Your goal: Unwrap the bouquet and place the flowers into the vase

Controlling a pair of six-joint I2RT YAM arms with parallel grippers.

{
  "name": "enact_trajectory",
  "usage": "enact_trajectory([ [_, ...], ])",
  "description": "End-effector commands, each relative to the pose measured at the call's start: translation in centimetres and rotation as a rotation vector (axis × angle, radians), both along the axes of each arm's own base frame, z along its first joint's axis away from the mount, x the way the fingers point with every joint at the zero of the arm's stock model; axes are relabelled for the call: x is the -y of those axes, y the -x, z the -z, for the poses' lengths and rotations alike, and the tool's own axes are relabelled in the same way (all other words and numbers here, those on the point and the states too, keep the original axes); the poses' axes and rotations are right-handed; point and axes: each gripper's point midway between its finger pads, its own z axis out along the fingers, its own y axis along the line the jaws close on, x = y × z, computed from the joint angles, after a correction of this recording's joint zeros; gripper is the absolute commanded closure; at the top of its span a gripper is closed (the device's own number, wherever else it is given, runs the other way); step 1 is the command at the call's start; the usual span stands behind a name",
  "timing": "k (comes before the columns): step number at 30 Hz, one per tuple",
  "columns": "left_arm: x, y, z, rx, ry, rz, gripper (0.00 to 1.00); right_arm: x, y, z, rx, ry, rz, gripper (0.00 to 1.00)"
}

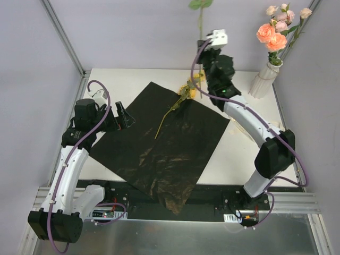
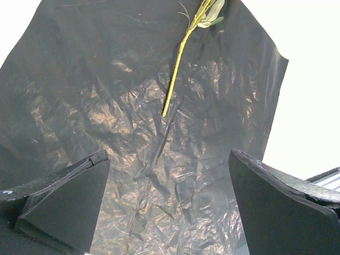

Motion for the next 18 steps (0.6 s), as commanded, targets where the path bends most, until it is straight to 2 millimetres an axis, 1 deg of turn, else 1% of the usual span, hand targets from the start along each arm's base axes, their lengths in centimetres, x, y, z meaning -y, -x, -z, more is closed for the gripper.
enact_trajectory([
  [1,0.5,0.0,-2.0,0.085,0.009,0.028,0.01,7.9,2.4,-9.5,0.260,-0.076,0.103,1.00],
  [4,0.6,0.1,-2.4,0.094,0.015,0.034,0.01,11.2,2.2,-10.3,0.305,-0.047,0.117,1.00],
  [5,0.6,0.1,-2.5,0.098,0.014,0.033,0.01,12.8,2.1,-10.8,0.322,-0.053,0.146,1.00],
  [6,0.5,0.1,-2.5,0.102,0.011,0.028,0.01,13.9,2.2,-11.2,0.337,-0.056,0.167,1.00],
  [9,0.2,-0.1,-2.2,0.097,-0.004,0.017,0.01,17.5,2.8,-12.5,0.393,-0.038,0.232,1.00],
  [11,0.4,-0.1,-2.1,0.092,0.003,0.025,0.01,19.7,3.4,-13.2,0.425,-0.041,0.279,1.00],
  [13,0.4,-0.1,-2.2,0.094,0.006,0.029,0.01,21.8,4.0,-13.6,0.444,-0.048,0.324,1.00],
  [16,0.4,0.1,-2.3,0.101,0.005,0.028,0.01,24.3,4.9,-13.6,0.482,-0.044,0.376,1.00],
  [18,0.2,0.0,-2.4,0.106,-0.004,0.016,0.01,25.6,5.5,-14.0,0.520,-0.022,0.411,1.00],
])
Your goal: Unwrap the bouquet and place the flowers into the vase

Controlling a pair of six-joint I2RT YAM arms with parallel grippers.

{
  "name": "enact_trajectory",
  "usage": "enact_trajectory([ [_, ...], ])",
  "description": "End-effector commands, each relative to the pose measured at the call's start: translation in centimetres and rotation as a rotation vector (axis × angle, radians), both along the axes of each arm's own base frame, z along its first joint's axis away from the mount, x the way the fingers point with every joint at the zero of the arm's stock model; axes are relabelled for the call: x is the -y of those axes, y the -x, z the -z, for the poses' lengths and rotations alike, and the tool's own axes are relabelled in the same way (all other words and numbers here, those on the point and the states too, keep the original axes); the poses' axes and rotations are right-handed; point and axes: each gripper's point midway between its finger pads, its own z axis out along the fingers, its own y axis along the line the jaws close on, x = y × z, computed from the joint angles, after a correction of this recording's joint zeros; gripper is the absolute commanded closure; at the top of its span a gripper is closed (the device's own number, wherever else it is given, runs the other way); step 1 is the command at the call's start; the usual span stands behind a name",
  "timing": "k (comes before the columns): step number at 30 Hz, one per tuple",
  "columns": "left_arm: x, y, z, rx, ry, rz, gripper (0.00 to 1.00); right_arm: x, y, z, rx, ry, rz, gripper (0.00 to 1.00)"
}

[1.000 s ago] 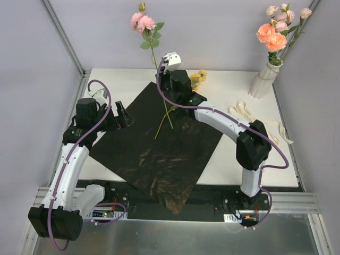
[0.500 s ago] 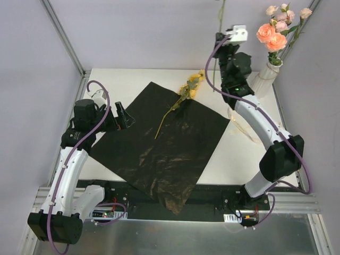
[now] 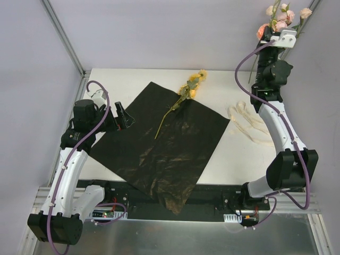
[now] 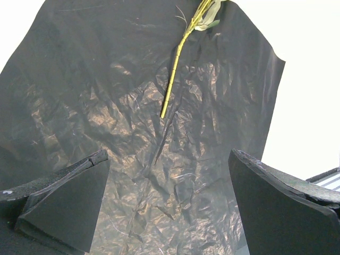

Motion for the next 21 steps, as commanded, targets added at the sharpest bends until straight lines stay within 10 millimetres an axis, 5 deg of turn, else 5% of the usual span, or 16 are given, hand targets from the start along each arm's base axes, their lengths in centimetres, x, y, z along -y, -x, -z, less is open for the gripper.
enact_trajectory([
  [1,0.0,-0.3,-1.6,0.080,-0.013,0.006,0.01,3.0,4.8,-5.8,0.230,0.028,0.062,1.00],
  [13,-0.2,-0.4,-1.5,0.087,-0.037,-0.009,0.01,10.4,5.1,-8.2,0.317,0.031,0.179,1.00],
  [21,-0.4,-0.4,-1.4,0.089,-0.048,-0.013,0.01,13.8,3.2,-10.1,0.370,0.072,0.203,1.00],
])
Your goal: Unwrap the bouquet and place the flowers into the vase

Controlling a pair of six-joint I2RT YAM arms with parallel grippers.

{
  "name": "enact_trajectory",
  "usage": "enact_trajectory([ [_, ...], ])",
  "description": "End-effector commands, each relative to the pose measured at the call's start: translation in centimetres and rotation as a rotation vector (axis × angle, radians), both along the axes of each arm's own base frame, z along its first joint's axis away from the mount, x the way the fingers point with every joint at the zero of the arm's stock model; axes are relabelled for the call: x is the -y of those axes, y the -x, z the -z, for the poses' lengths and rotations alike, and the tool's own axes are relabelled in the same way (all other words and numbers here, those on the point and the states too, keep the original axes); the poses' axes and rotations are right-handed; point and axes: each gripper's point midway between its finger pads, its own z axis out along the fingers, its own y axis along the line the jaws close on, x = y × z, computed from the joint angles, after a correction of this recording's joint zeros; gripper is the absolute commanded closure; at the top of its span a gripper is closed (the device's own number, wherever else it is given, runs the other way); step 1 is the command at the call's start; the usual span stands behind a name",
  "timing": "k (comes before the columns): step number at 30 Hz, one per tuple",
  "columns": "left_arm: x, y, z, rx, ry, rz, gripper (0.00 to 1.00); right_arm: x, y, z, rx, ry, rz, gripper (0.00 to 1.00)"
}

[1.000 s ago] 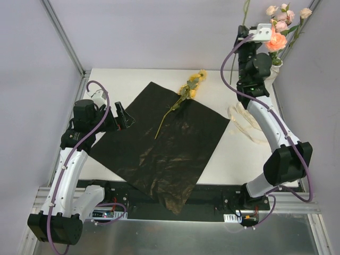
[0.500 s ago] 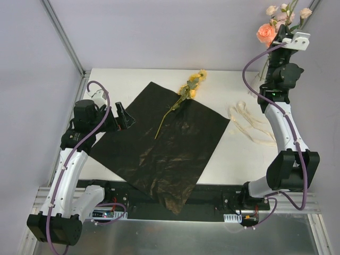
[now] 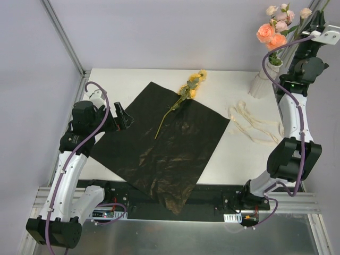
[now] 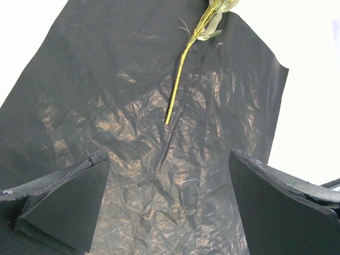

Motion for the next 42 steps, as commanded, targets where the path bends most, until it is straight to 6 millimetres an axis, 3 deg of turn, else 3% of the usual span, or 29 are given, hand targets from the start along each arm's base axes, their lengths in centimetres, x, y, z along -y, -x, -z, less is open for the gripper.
enact_trajectory([
  [1,-0.1,-0.7,-0.4,0.034,-0.021,0.006,0.01,0.2,1.1,-4.4,0.147,0.067,-0.040,1.00],
  [8,-1.0,-1.0,-0.1,0.032,-0.066,-0.032,0.01,2.2,-1.9,-3.5,0.184,0.043,-0.069,1.00],
  [18,-1.7,-1.2,-0.1,0.040,-0.092,-0.060,0.01,1.7,-6.3,-1.2,0.168,0.094,-0.179,1.00],
  [30,-2.2,-1.7,0.2,0.031,-0.112,-0.086,0.01,2.6,-9.1,1.3,0.161,0.089,-0.190,1.00],
  [42,-2.3,-1.6,-0.2,0.041,-0.103,-0.085,0.01,2.0,-10.6,5.8,0.066,0.062,-0.213,1.00],
])
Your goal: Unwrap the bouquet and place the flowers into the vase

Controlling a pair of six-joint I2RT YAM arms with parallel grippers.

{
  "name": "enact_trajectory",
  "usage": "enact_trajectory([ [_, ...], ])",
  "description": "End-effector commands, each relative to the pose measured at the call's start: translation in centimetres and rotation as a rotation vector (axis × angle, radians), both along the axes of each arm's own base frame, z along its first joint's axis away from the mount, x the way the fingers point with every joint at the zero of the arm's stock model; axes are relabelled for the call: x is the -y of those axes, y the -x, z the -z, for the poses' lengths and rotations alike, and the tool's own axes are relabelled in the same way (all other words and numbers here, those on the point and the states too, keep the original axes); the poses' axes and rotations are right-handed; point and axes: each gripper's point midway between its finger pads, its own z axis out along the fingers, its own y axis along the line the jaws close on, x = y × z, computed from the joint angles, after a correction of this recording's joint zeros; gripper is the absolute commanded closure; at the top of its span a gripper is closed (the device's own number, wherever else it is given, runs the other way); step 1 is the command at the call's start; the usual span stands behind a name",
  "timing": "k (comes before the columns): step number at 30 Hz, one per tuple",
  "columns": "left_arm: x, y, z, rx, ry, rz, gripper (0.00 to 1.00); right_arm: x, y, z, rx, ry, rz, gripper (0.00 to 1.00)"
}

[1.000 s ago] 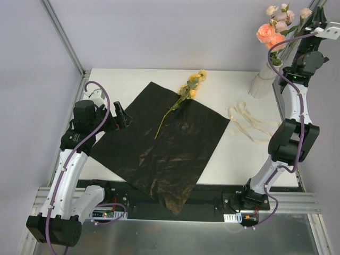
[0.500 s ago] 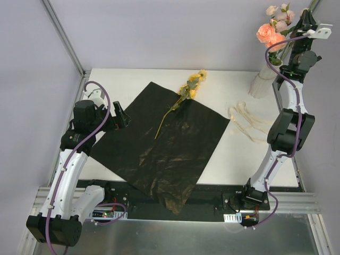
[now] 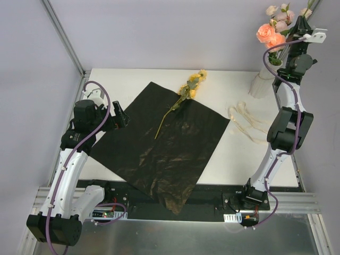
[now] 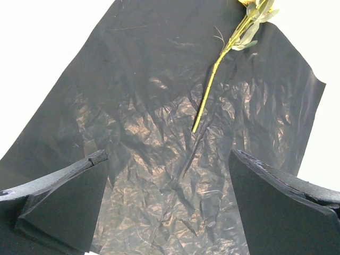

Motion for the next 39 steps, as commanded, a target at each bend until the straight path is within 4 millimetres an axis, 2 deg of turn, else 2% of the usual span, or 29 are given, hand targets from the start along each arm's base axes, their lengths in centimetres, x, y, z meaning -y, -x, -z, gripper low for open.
enact_trajectory([
  [1,-0.1,-0.3,-1.3,0.048,-0.007,0.011,0.01,-1.2,1.7,-1.1,0.057,0.029,-0.018,1.00],
  [6,0.2,-0.3,-1.4,0.046,0.006,0.023,0.01,-0.8,1.4,0.9,0.014,0.002,-0.007,0.90],
  [11,0.2,-0.2,-1.5,0.052,0.007,0.019,0.01,0.0,2.2,2.0,-0.027,-0.057,0.026,0.77],
  [15,0.2,-0.1,-1.6,0.056,0.011,0.022,0.01,0.0,2.1,3.6,-0.117,-0.096,0.026,0.70],
  [19,0.3,0.0,-1.8,0.061,0.015,0.028,0.01,0.2,3.2,4.3,-0.179,-0.158,0.032,0.60],
  [23,0.5,0.1,-1.7,0.058,0.020,0.035,0.01,1.0,4.0,6.1,-0.287,-0.257,0.070,0.46],
  [28,0.8,0.3,-1.8,0.057,0.034,0.048,0.01,1.4,6.1,7.6,-0.422,-0.364,0.117,0.43],
  [31,0.9,0.4,-1.9,0.060,0.039,0.050,0.01,1.3,7.2,7.9,-0.486,-0.393,0.138,0.42],
  [36,1.2,0.5,-1.9,0.054,0.053,0.063,0.01,0.1,9.2,7.9,-0.617,-0.445,0.116,0.41],
  [39,1.3,0.5,-1.7,0.046,0.061,0.067,0.01,-1.0,10.6,8.2,-0.673,-0.549,0.073,0.41],
])
